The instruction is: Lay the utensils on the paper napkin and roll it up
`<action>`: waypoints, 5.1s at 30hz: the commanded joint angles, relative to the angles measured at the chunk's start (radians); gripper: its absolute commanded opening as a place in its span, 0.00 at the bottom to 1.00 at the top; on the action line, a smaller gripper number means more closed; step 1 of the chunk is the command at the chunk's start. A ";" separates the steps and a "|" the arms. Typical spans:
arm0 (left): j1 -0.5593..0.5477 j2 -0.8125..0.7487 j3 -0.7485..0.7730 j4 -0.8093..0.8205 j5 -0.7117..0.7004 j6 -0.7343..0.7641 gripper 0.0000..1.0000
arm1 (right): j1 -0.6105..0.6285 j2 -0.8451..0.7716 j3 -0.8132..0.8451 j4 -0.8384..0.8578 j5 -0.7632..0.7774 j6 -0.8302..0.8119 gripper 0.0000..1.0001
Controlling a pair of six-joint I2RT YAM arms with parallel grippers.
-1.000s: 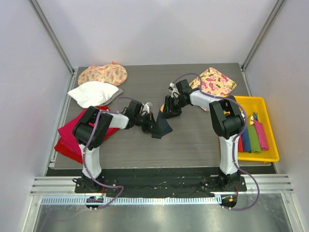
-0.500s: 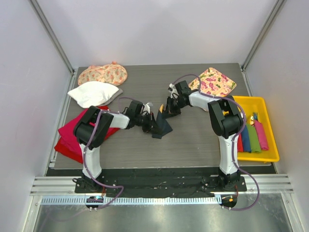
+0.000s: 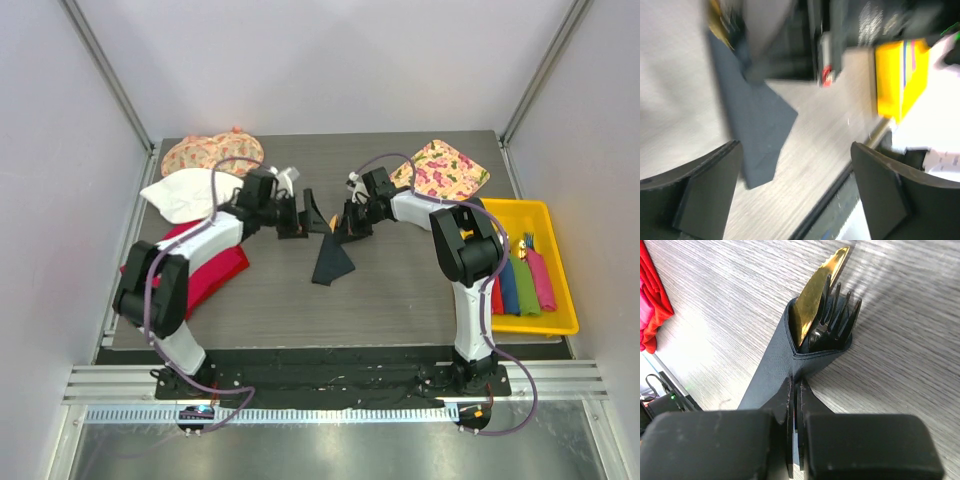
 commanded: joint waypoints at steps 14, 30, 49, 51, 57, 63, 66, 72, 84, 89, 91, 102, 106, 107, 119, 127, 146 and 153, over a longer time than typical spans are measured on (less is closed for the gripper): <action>0.243 -0.272 0.054 -0.038 -0.394 0.285 1.00 | 0.003 -0.132 -0.004 0.062 -0.056 -0.052 0.01; 0.329 -0.255 -0.133 0.156 0.081 0.094 1.00 | 0.003 -0.188 0.044 0.028 -0.108 -0.046 0.01; 0.333 -0.270 -0.257 0.406 0.204 0.078 1.00 | 0.003 -0.270 0.077 -0.026 -0.162 -0.083 0.01; 0.333 -0.279 -0.288 0.500 0.223 0.064 1.00 | 0.003 -0.277 0.094 -0.033 -0.179 -0.086 0.01; 0.333 -0.307 -0.444 0.823 0.313 -0.041 1.00 | 0.006 -0.320 0.133 -0.052 -0.232 -0.095 0.01; 0.330 -0.295 -0.484 1.056 0.399 -0.080 1.00 | 0.026 -0.389 0.169 -0.087 -0.320 -0.126 0.01; 0.327 -0.299 -0.470 1.115 0.422 -0.084 1.00 | 0.049 -0.435 0.189 -0.133 -0.354 -0.164 0.01; 0.314 -0.354 -0.472 1.175 0.519 -0.190 0.98 | 0.102 -0.526 0.200 -0.176 -0.355 -0.213 0.01; 0.231 -0.618 -0.498 1.102 0.502 -0.167 0.97 | 0.245 -0.641 0.249 -0.242 -0.296 -0.330 0.01; 0.223 -0.643 -0.507 1.099 0.490 -0.147 0.97 | 0.309 -0.650 0.294 -0.267 -0.256 -0.378 0.01; 0.214 -0.652 -0.504 1.102 0.488 -0.144 0.98 | 0.323 -0.650 0.304 -0.279 -0.242 -0.392 0.01; 0.156 -0.704 -0.507 1.096 0.491 -0.140 0.92 | 0.389 -0.659 0.335 -0.317 -0.199 -0.451 0.01; 0.128 -0.716 -0.524 1.096 0.488 -0.144 0.78 | 0.392 -0.655 0.347 -0.317 -0.196 -0.451 0.01; 0.119 -0.719 -0.524 1.096 0.484 -0.144 0.75 | 0.392 -0.656 0.347 -0.317 -0.196 -0.451 0.01; 0.105 -0.724 -0.522 1.098 0.444 -0.161 0.47 | 0.398 -0.661 0.346 -0.313 -0.197 -0.448 0.01; 0.105 -0.736 -0.522 1.098 0.447 -0.173 0.33 | 0.397 -0.670 0.326 -0.305 -0.158 -0.449 0.01; 0.106 -0.775 -0.503 0.985 0.347 -0.203 0.00 | 0.386 -0.751 0.208 -0.233 0.033 -0.391 0.84; 0.110 -0.778 -0.466 0.908 0.296 -0.195 0.00 | 0.334 -0.860 0.090 -0.242 -0.002 -0.365 0.83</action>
